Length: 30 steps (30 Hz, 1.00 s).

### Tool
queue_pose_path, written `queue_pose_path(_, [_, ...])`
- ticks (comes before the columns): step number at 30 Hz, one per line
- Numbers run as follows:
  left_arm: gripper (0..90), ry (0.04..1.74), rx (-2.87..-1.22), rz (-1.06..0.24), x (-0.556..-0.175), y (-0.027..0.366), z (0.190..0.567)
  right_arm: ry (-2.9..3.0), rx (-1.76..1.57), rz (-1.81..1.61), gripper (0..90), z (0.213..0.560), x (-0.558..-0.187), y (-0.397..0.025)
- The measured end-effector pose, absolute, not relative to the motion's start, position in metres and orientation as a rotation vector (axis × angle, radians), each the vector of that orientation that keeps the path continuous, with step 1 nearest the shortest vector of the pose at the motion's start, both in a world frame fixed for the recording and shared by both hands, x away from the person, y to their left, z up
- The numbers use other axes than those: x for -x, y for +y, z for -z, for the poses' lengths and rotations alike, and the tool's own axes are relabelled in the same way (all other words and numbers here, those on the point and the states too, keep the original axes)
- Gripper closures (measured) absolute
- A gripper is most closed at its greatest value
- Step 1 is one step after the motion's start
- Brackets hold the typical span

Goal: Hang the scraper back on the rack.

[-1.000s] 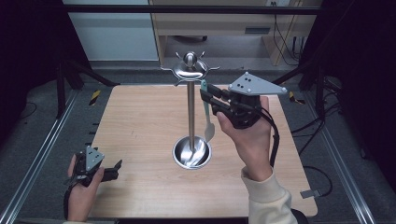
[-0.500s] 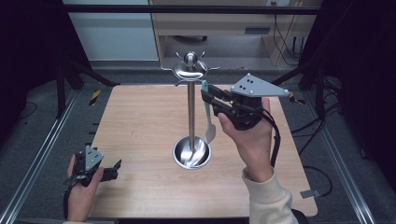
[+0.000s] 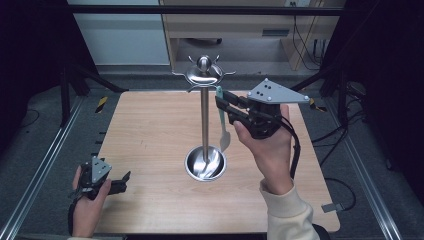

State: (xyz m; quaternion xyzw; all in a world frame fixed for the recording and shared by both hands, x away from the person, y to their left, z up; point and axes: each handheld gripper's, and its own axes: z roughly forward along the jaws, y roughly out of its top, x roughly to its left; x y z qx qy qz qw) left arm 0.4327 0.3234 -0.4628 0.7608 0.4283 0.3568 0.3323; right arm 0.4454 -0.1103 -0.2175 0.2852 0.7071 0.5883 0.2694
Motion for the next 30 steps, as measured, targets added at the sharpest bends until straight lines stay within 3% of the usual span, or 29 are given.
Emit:
queue_pose_path(9, [2.7, 1.119, -1.985, -0.926, -0.433, 0.323, 0.463, 1.908, -0.769, -1.560, 66.1, 0.216, -0.442, -0.114])
queue_pose_path(19, [2.7, 1.127, -1.979, -0.924, -0.432, 0.324, 0.463, 1.883, -0.835, -1.454, 43.4, 0.217, -0.436, -0.127])
queue_pose_path(30, [2.6, 1.131, -1.976, -0.920, -0.433, 0.325, 0.464, 1.806, -0.953, -1.390, 24.6, 0.227, -0.448, -0.148])
